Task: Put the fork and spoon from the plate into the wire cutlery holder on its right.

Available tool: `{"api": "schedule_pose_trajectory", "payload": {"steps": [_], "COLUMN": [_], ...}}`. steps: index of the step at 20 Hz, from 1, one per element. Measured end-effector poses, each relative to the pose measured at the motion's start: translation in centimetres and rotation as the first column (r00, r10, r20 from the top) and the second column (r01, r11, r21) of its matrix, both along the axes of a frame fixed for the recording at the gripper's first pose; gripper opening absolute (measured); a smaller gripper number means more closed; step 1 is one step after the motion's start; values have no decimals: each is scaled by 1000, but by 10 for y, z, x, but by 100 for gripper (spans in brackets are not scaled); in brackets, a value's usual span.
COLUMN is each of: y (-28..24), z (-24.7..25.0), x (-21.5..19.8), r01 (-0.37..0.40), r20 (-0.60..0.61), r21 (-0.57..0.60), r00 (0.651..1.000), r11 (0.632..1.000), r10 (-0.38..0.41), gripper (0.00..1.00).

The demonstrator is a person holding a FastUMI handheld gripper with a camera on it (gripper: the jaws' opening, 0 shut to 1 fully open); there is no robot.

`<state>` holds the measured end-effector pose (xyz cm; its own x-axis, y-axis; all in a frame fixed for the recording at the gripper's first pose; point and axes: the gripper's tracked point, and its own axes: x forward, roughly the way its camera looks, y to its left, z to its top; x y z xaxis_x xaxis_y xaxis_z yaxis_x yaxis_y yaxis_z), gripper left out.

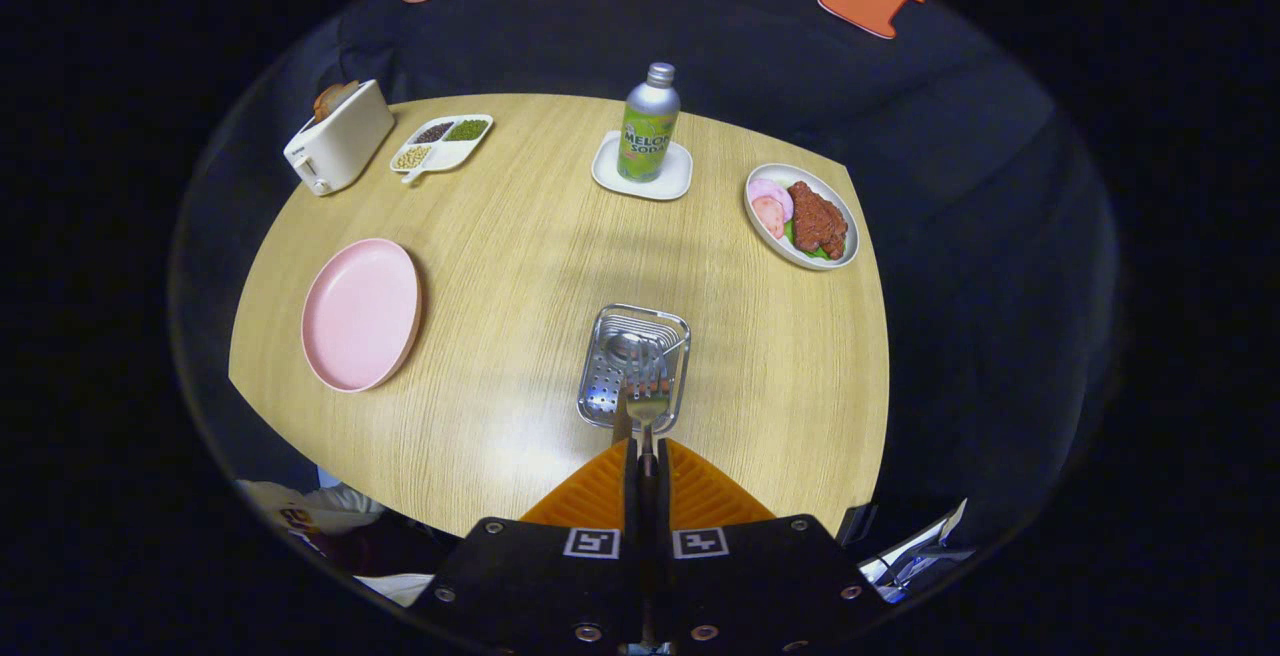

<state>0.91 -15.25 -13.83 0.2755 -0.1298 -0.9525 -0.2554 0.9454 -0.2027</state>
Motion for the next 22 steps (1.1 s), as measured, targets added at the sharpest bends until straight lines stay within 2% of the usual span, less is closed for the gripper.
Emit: {"api": "schedule_pose_trajectory", "payload": {"steps": [7,12,16,21,22], "y": [0,10,16,11,12], "z": [-28,-44,-52,-45,-38], "x": [6,12,13,31,33], "r01": [28,17,50,87,92], "r20": [-151,-209,-241,-160,-144], "r21": [23,23,41,44,51], "r00": [988,978,970,984,986], "r11": [999,1000,998,995,994], "r10": [-24,-12,-39,-79,-84], "gripper": [5,5,5,13,27]}}
